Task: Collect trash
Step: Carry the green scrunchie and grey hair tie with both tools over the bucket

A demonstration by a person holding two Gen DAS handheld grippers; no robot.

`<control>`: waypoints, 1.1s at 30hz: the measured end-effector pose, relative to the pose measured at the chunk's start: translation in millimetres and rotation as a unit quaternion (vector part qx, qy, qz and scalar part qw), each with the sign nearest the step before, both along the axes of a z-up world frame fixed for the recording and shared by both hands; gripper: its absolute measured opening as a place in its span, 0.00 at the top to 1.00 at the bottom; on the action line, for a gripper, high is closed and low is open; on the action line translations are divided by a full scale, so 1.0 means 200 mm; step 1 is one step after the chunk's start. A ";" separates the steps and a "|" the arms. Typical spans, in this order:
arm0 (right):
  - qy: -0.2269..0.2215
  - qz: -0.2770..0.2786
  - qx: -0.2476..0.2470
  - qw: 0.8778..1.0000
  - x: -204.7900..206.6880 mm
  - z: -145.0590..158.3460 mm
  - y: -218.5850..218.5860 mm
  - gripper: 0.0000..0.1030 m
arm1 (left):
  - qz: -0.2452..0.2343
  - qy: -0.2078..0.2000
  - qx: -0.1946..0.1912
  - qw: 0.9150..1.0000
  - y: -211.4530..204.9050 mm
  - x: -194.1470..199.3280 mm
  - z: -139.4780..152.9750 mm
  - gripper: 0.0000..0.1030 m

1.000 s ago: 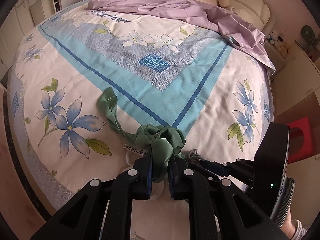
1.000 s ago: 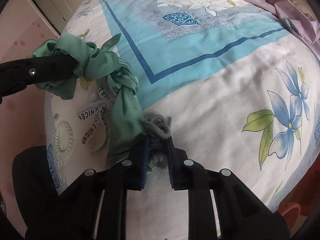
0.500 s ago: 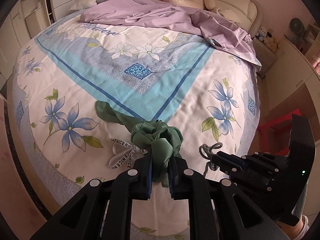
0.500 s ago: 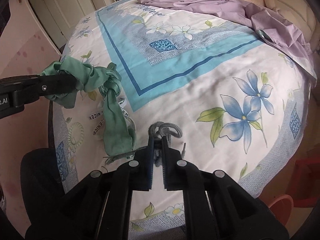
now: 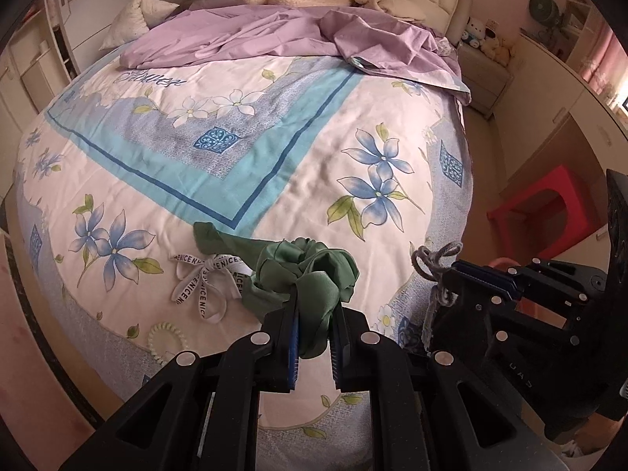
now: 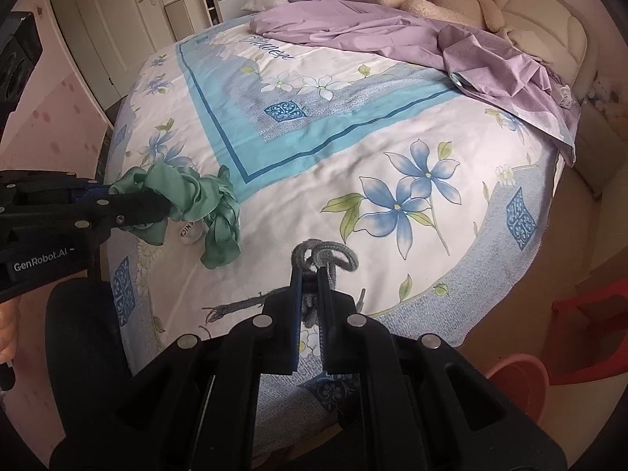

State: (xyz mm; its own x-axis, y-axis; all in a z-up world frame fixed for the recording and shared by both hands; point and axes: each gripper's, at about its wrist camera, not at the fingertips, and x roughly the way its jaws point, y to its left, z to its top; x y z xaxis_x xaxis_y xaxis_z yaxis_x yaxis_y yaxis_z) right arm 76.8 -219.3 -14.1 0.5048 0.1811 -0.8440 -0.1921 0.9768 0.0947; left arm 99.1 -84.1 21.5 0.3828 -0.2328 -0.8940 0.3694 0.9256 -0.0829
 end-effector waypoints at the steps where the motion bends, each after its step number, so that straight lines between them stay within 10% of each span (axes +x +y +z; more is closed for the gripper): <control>1: -0.002 -0.003 -0.001 1.000 -0.02 0.01 -0.02 0.94 | -0.005 -0.001 0.002 1.000 -0.03 -0.02 0.01 0.87; 33: -0.049 -0.200 -0.010 0.979 -0.45 0.14 -0.97 0.94 | -0.205 -0.028 0.016 0.978 -1.15 -0.18 0.12 0.87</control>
State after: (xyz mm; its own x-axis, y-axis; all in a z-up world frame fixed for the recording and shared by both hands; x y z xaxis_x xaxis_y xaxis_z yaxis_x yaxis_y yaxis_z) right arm -13.0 -413.3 14.0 0.6104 -0.0631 -0.7896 0.1991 0.9770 0.0758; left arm 63.1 -314.9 46.3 0.3108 -0.3493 -0.8839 0.7138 0.6999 -0.0256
